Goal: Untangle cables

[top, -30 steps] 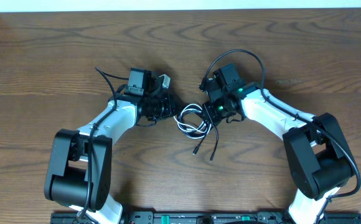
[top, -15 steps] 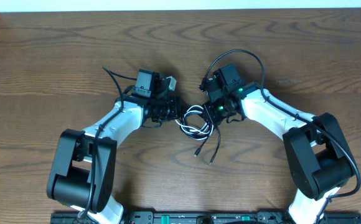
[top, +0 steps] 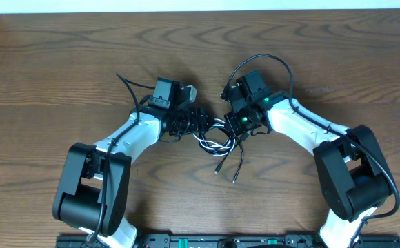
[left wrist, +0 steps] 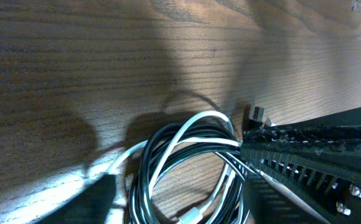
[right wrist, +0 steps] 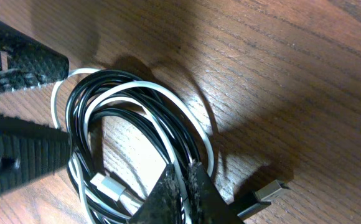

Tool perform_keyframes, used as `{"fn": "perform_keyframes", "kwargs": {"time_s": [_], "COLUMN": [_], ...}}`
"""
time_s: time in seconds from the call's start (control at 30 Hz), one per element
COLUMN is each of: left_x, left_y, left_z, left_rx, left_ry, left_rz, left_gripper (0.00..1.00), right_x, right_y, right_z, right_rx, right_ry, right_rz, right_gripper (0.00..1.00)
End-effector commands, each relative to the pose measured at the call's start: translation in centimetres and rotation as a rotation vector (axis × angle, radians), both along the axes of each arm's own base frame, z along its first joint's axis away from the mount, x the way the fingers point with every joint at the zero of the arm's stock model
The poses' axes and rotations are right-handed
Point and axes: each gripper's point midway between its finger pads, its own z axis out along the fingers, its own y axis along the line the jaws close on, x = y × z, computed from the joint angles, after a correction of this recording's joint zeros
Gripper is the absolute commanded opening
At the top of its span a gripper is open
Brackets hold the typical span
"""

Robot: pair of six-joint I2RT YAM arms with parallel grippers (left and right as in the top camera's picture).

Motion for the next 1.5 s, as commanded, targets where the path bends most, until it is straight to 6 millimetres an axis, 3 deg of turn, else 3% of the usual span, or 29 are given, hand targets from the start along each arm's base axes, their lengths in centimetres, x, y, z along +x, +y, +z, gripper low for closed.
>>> {"fn": "perform_keyframes", "kwargs": {"time_s": [0.0,0.1,0.27,0.47,0.67,0.77,0.93,1.1,1.13,1.23,1.27,1.47], "left_x": [-0.6,-1.5,-2.5,-2.7,-3.4,-3.6,-3.9,-3.9,-3.9,-3.5,-3.3,-0.9], "left_y": [0.3,0.6,1.4,2.8,1.7,1.9,1.6,0.6,0.4,0.1,0.0,-1.1], "left_z": [-0.9,-1.2,-0.9,-1.1,-1.2,-1.8,-2.6,-2.6,-2.6,-2.5,-2.4,-1.5], "left_rx": [0.019,0.034,0.099,0.195,0.206,0.26,0.325,0.326,0.324,0.317,0.313,0.29], "left_ry": [0.03,0.08,0.146,0.18,0.192,0.206,0.213,0.181,0.177,0.157,0.139,-0.035], "left_rz": [0.002,0.002,-0.011,0.024,0.011,0.056,0.101,0.076,0.073,0.065,0.054,-0.059], "left_gripper": [0.76,0.74,0.62,0.61,0.59,0.57,0.45,0.43,0.41,0.13,0.09,0.08], "right_x": [0.4,0.6,1.3,2.2,3.3,3.2,2.6,2.3,2.2,1.9,1.8,1.1], "right_y": [0.6,0.7,1.7,1.2,-1.2,-1.3,-0.9,-0.9,-0.9,-0.5,-0.4,0.1], "right_z": [1.4,1.5,2.7,4.0,3.9,3.8,3.6,2.8,2.7,2.6,2.6,2.5], "right_rx": [0.018,0.024,0.132,0.243,0.248,0.244,0.228,0.161,0.151,0.141,0.141,0.135], "right_ry": [-0.041,-0.042,-0.022,0.006,0.021,0.03,0.041,0.028,0.026,0.027,0.027,0.041], "right_rz": [0.016,0.005,-0.033,-0.042,-0.099,-0.102,-0.091,-0.095,-0.094,-0.084,-0.08,-0.063], "right_gripper": [0.07,0.05,0.07,0.11,0.16,0.17,0.17,0.17,0.18,0.19,0.19,0.17]}}
